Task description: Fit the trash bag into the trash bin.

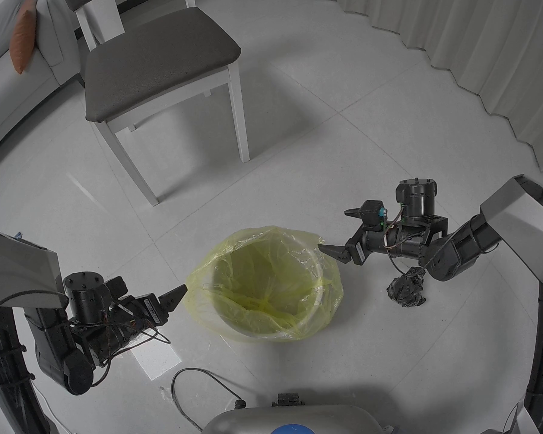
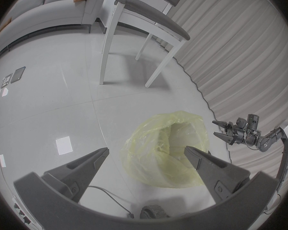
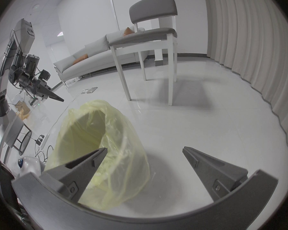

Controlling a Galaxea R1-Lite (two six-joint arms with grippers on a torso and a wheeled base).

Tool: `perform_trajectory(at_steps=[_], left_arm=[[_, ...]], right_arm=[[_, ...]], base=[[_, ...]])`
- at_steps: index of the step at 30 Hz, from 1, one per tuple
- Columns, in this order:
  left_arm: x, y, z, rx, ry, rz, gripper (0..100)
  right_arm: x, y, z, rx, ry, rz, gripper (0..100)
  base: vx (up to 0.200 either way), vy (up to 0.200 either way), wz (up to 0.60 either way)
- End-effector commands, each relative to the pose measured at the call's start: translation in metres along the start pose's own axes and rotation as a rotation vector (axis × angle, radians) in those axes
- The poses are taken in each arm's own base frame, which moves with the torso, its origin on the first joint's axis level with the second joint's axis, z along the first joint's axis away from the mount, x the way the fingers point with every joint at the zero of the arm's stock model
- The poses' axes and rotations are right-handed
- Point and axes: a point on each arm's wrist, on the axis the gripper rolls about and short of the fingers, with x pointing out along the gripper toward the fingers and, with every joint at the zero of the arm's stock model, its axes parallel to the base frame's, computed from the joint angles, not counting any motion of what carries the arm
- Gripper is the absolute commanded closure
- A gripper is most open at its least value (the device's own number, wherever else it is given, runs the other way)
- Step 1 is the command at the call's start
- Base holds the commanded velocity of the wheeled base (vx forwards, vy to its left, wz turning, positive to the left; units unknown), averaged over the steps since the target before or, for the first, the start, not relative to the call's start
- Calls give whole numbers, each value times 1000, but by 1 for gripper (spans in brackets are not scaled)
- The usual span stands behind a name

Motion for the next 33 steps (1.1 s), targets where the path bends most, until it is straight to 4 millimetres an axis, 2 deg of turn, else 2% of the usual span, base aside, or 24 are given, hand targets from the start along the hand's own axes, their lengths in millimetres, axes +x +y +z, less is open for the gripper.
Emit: perform_trajectory(at_steps=[1, 12, 13, 24, 29, 33], left_arm=[[-1, -1, 0, 9, -15, 12, 0], [-4, 0, -2, 7, -5, 19, 0], [-3, 1, -2, 6, -7, 19, 0], [-3, 1, -3, 4, -3, 23, 0], [-3, 1, -3, 4, -1, 22, 0], [-2, 2, -5, 4, 5, 25, 0]], right_arm=[[22, 7, -12, 5, 11, 27, 0], [38, 9, -24, 11, 25, 41, 0], [39, 9, -25, 13, 27, 41, 100], [46, 8, -27, 21, 19, 39, 100], [55, 4, -23, 16, -10, 31, 100], [65, 9, -23, 22, -22, 41, 100]], base=[[0, 0, 0], [0, 0, 0], [0, 0, 0], [0, 0, 0], [0, 0, 0], [0, 0, 0]])
